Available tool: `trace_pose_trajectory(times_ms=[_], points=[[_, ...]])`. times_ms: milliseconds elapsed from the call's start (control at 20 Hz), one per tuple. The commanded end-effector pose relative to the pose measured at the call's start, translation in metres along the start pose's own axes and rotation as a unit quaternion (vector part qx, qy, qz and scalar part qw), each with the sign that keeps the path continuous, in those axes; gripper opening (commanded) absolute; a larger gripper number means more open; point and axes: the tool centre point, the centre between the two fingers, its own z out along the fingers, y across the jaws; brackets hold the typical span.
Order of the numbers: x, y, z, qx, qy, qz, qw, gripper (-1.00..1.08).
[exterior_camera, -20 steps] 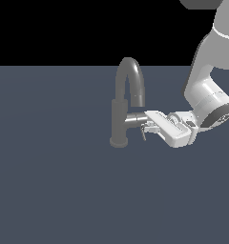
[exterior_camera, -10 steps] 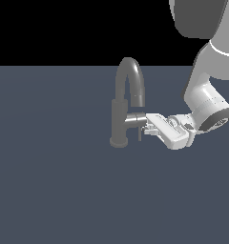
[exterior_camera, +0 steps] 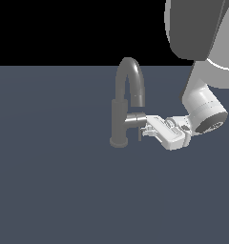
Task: Turn on the faucet by rotating a designated handle.
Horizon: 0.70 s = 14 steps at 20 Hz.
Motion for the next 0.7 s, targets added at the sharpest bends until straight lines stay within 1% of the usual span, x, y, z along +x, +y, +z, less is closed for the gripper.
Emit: trace_pose_trajectory(times_ms=[0,650], points=[[0.007,-0.004,0.007,-0.003,-0.004,0.004,1.0,-1.0],[0.019,-0.026,0.013,-0.006,-0.007,0.01,0.9999,-1.0]])
